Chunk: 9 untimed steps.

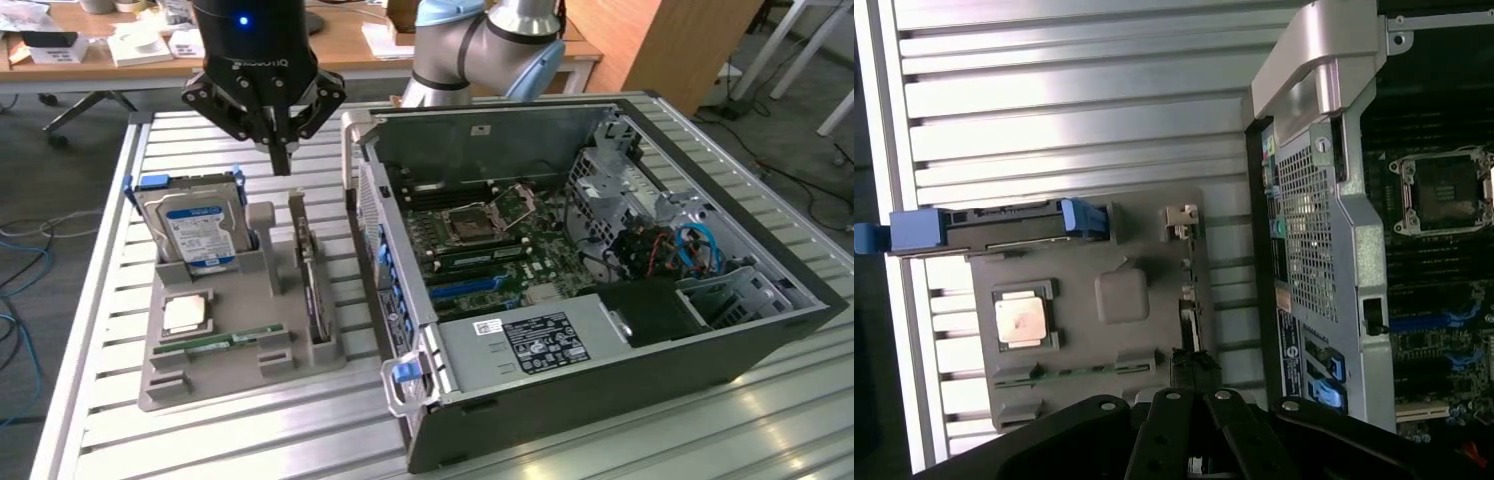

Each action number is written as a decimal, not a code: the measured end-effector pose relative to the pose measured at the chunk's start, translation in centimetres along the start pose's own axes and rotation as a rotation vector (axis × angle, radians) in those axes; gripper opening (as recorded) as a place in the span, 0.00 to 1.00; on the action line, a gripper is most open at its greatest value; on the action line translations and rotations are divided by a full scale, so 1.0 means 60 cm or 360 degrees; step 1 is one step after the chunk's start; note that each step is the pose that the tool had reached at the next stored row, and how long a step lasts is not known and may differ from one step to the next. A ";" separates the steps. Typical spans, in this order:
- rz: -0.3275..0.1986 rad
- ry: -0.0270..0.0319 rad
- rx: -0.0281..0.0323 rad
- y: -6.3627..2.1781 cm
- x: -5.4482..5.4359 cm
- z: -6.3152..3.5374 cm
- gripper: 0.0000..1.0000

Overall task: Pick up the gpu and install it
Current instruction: 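Reach for the gpu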

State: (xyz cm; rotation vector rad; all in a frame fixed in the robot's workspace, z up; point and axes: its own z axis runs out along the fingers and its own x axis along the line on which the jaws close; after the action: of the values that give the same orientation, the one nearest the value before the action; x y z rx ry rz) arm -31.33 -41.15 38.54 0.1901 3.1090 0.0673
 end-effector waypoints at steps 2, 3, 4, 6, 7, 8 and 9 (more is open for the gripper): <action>0.0000 0.00000 0.00011 -0.002 0.000 0.000 0.11; 0.0000 -0.00001 0.00018 -0.004 0.000 0.000 0.11; 0.0000 -0.00001 0.00025 -0.006 -0.001 0.000 0.11; 0.0000 -0.00004 0.00039 -0.010 -0.001 0.000 0.11; 0.0000 -0.00005 0.00044 -0.012 -0.001 0.000 0.11; 0.0000 -0.00004 0.00046 -0.013 -0.001 0.000 0.11; 0.0000 -0.00004 0.00048 -0.014 -0.002 0.000 0.11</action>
State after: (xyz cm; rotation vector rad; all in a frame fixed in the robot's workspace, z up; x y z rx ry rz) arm -31.34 -42.01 38.53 0.1903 3.1090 0.0626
